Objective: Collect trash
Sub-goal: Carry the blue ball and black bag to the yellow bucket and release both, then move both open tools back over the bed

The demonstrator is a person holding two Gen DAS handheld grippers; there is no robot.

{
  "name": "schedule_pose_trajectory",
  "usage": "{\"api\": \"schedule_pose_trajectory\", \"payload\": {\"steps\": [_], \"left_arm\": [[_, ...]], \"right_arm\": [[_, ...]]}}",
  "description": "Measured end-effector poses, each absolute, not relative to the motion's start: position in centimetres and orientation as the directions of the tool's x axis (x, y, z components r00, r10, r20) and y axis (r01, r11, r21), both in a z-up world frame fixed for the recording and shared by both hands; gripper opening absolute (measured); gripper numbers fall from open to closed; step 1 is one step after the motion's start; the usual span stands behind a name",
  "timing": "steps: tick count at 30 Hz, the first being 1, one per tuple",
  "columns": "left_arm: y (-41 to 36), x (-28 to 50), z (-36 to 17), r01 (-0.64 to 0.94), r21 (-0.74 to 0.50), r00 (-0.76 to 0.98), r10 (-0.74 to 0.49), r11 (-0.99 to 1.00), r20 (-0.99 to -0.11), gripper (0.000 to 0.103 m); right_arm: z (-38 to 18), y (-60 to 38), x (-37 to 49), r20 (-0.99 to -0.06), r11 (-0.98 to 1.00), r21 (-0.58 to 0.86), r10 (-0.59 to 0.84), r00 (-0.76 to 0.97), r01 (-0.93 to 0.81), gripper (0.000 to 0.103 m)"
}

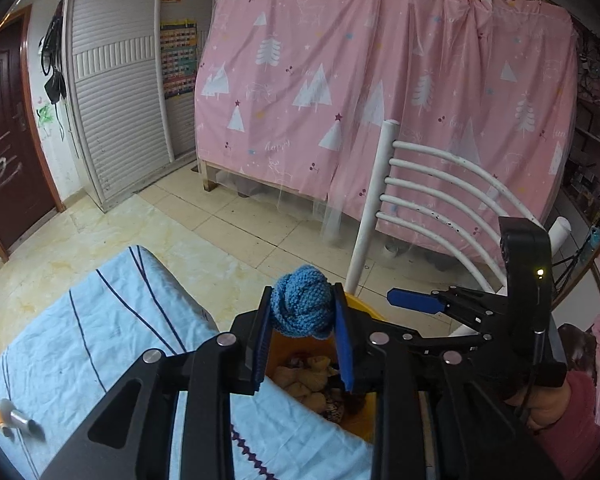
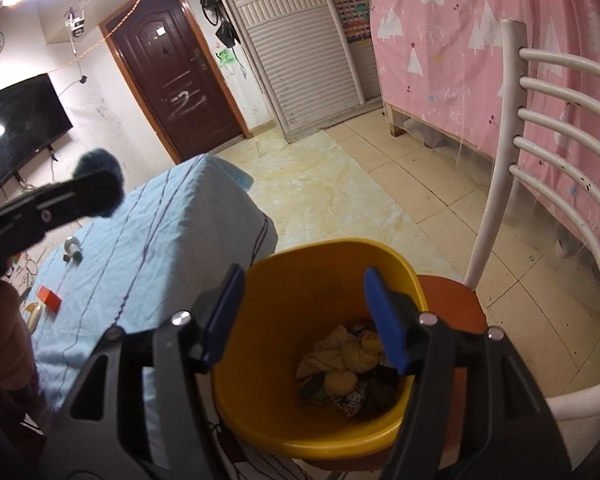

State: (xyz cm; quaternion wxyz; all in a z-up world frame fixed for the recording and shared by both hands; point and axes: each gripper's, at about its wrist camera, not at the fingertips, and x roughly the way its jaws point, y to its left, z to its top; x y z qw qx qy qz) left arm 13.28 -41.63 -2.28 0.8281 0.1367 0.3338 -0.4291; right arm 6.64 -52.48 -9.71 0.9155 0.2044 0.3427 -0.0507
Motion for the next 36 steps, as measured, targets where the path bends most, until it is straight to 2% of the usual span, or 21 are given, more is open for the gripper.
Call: {"api": "schedule_pose_trajectory", "payload": {"steps": [2,4,7,26,36], "left_arm": [[-41.5,13.4,-2.5,0.8,-0.067,0.404,-0.616,0.597,-0.676,0.027],[-41.4,13.5,-2.6,0.796,-0.076,0.401,-0.617,0.601,-0.677,0.044],[-40.9,13.8,-2.3,0.784,-0.08,0.415,-0.615,0.615,-0.67,0.052],[-34.7,12.5,1.6,0.743,-0.069,0.484,-0.606,0.666,-0.632,0.059],[-27.8,13.8,2.7,0.638,-0.049,0.565,-0.51,0.768,-0.648,0.063]], "right_arm": [[-9.7,-52.5,6.7,-0.648,0.91,0.344,0.052,0.76,0.231,0.061],[-9.7,-52.5,6.7,-0.647,0.91,0.346,0.054,0.761,0.23,0.063],[-9.6,-52.5,6.6,-0.644,0.909,0.348,0.056,0.763,0.227,0.064],[-6.4,-48.3,7.7,-0.61,0.938,0.319,0.094,0.787,0.134,0.07],[-4.8,-43.3,9.8,-0.606,0.956,0.292,0.155,0.781,0.037,0.071]]}}
